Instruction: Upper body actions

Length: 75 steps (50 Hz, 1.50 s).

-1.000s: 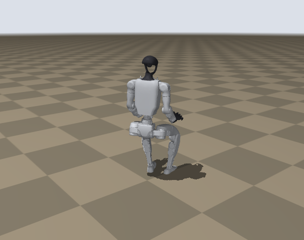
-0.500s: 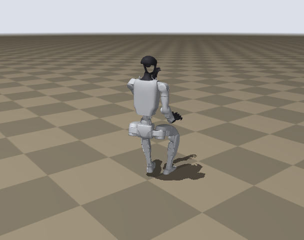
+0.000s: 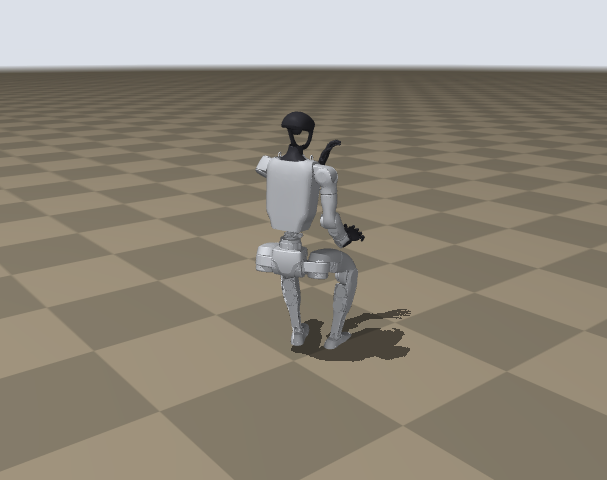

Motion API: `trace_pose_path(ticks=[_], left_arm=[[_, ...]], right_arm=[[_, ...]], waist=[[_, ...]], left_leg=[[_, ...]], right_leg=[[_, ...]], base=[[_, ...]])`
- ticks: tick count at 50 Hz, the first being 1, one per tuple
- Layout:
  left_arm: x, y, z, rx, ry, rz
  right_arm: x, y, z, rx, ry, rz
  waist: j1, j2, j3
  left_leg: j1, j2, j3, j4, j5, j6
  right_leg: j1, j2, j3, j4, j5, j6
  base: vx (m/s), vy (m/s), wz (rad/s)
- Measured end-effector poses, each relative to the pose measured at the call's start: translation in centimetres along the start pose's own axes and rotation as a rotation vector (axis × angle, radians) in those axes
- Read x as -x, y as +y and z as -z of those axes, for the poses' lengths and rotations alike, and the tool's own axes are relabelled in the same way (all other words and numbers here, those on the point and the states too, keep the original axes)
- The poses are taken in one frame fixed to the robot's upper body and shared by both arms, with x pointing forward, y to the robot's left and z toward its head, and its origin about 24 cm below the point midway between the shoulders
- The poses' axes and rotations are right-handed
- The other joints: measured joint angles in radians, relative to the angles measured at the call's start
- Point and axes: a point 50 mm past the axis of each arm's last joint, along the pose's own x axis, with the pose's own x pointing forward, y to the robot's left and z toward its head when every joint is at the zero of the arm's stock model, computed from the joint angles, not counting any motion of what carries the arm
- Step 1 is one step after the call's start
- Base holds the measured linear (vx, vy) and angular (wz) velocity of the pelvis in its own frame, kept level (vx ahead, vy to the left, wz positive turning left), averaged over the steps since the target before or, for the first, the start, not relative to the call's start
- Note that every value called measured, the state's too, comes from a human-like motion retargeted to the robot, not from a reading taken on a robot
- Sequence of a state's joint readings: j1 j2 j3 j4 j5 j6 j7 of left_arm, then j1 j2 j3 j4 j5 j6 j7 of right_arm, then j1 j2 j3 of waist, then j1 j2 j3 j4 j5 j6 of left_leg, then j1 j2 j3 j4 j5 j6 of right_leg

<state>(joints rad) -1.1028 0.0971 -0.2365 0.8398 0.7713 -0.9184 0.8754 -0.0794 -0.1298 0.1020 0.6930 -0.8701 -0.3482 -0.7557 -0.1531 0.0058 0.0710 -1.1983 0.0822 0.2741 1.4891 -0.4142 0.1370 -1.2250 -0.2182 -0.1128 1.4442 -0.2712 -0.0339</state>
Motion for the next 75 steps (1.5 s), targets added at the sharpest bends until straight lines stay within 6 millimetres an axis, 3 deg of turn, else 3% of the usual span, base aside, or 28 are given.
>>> trace_pose_path(ticks=[6,12,17,21,25,30,35,38,40,44,48,53,60,64,70,75], left_arm=[[0.2,2.7,-1.7,0.006,-0.04,-0.059],[3.3,4.7,-2.8,0.051,0.081,-0.079],[8.3,5.8,-2.7,-0.006,0.243,-0.072],[14.5,6.2,-1.9,-0.078,0.493,0.005],[20.7,6.9,-2.4,-0.101,0.709,0.184],[26.4,8.0,-3.5,-0.186,0.877,0.371],[30.9,8.1,-4.3,-0.293,1.01,0.533],[32.5,8.1,-4.4,-0.331,1.045,0.632],[33.3,7.9,-4.4,-0.362,1.085,0.646],[33.0,7.1,-4.1,-0.373,1.077,0.648],[33.1,6.6,-4.0,-0.376,1.084,0.663],[33.1,6.5,-4.2,-0.375,1.088,0.638],[33.3,6.3,-4.6,-0.376,1.1,0.625],[33.1,6.2,-4.3,-0.381,1.094,0.626],[32.2,5.7,-3.4,-0.376,1.061,0.631],[31.5,5.2,-2.8,-0.371,1.029,0.638]], right_arm=[[0.4,-0.2,0.5,0.0,0.021,0.0],[1.1,-0.7,1.3,0.01,0.056,0.015],[1.4,-1.2,1.9,0.023,0.08,0.031],[1.5,-1.3,2.0,0.027,0.083,0.033],[1.4,-1.3,2.0,0.026,0.083,0.031],[1.7,-1.4,2.3,0.031,0.09,0.031],[2.0,-1.4,2.4,0.031,0.098,0.032],[2.0,-1.3,2.4,0.031,0.094,0.027],[2.0,-1.1,2.2,0.025,0.089,0.025],[1.6,-1.5,1.3,-0.016,0.034,0.07],[-0.1,-3.1,-0.9,-0.163,-0.079,0.191],[-4.5,-7.0,-5.3,-0.4,-0.279,0.373],[-10.6,-15.2,-14.6,-0.568,-0.645,0.659],[-12.8,-18.1,-19.9,-0.654,-0.792,0.761],[-15.8,-17.8,-26.0,-0.638,-0.896,0.771],[-17.6,-14.2,-28.7,-0.391,-0.885,0.641]], waist=[[0.016,0.006,-0.018],[0.046,0.014,-0.034],[0.072,0.022,-0.038],[0.077,0.024,-0.037],[0.076,0.021,-0.034],[0.081,0.019,-0.035],[0.085,0.012,-0.035],[0.081,0.009,-0.034],[0.079,0.003,-0.033],[0.082,-0.003,-0.025],[0.089,-0.005,-0.02],[0.092,-0.014,-0.022],[0.091,-0.029,-0.028],[0.088,-0.031,-0.023],[0.107,-0.037,0.005],[0.126,-0.043,0.026]], left_leg=[[-0.004,-0.002,0.002,0.0,0.0,-0.002],[-0.005,-0.008,0.003,-0.003,0.002,0.0],[-0.005,-0.013,0.004,-0.006,0.001,0.002],[-0.004,-0.017,0.005,-0.008,0.001,0.003],[-0.002,-0.02,0.007,-0.009,0.0,0.004],[-0.001,-0.024,0.006,-0.01,0.001,0.005],[0.002,-0.029,0.005,-0.012,0.002,0.006],[0.003,-0.031,0.005,-0.014,0.002,0.006],[0.003,-0.031,0.004,-0.013,0.0,0.004],[0.006,-0.031,0.005,-0.011,0.002,0.003],[0.007,-0.031,0.001,-0.012,0.004,0.003],[0.006,-0.029,-0.001,-0.011,0.003,0.001],[0.006,-0.034,0.0,-0.011,0.003,0.001],[0.008,-0.041,0.001,-0.012,0.004,0.001],[0.011,-0.054,0.003,-0.014,0.008,0.002],[0.014,-0.061,0.005,-0.016,0.01,0.004]], right_leg=[[-0.005,-0.002,0.003,0.001,-0.001,0.0],[-0.005,-0.007,0.003,0.001,-0.001,0.0],[-0.004,-0.014,0.002,0.0,-0.001,0.0],[-0.002,-0.019,0.001,-0.001,-0.001,0.0],[0.001,-0.023,0.001,0.0,-0.002,0.0],[0.002,-0.027,0.001,0.001,-0.002,0.002],[0.005,-0.032,0.001,0.001,-0.003,0.003],[0.007,-0.035,0.0,0.001,-0.003,0.003],[0.006,-0.035,0.001,0.001,-0.002,0.003],[0.006,-0.032,0.001,-0.002,0.003,-0.001],[0.006,-0.028,0.002,-0.003,0.004,0.002],[0.004,-0.026,0.002,-0.002,0.005,0.003],[0.004,-0.032,0.003,0.0,0.003,0.001],[0.006,-0.039,0.004,0.003,0.0,0.001],[0.008,-0.053,0.005,0.011,-0.004,0.003],[0.009,-0.063,0.006,0.015,-0.007,0.005]], base=[[0.06,-0.01,0.01],[0.05,-0.01,0.04],[0.0,0.0,0.0],[0.0,0.0,0.0],[0.0,0.0,0.0],[0.0,0.0,0.0],[0.0,0.0,0.0],[0.0,0.0,0.0],[0.0,0.0,0.0],[0.0,0.0,0.0],[0.0,0.0,0.0],[0.0,0.0,0.0],[0.0,0.0,0.0],[-0.02,-0.01,0.03],[-0.08,-0.05,0.12],[-0.07,-0.05,0.1]])
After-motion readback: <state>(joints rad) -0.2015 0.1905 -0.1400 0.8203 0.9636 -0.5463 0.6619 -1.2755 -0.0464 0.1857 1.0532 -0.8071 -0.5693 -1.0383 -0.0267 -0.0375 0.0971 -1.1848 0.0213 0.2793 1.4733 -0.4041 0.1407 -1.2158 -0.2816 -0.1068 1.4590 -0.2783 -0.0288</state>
